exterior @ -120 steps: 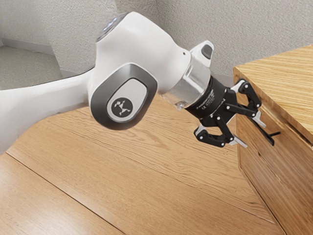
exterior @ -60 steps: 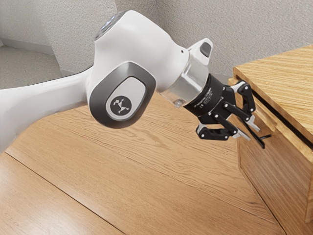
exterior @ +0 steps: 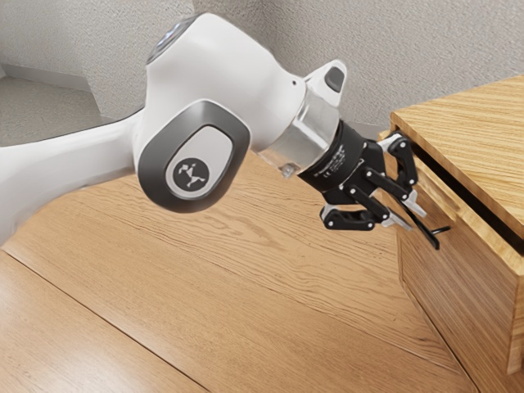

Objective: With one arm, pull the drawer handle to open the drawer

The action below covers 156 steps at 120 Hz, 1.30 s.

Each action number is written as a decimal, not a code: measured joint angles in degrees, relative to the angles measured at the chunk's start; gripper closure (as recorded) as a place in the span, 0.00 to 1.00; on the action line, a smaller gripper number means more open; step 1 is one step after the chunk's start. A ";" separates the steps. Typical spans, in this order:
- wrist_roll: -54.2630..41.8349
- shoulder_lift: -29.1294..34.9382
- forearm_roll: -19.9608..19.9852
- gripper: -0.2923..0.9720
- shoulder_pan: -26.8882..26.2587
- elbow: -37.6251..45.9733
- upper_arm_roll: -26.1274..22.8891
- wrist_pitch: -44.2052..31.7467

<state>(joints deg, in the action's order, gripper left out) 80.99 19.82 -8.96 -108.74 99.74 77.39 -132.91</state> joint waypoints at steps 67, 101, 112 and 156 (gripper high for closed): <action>-0.24 1.04 0.27 0.75 10.56 4.38 -9.62 0.38; -0.26 3.97 0.28 0.74 19.62 8.21 -17.68 0.79; -0.29 4.70 0.31 0.74 20.80 9.04 -18.87 0.86; -0.28 6.83 0.31 0.74 28.12 12.51 -25.86 1.18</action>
<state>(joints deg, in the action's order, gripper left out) 80.71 26.65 -8.65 -80.62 112.25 51.52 -131.73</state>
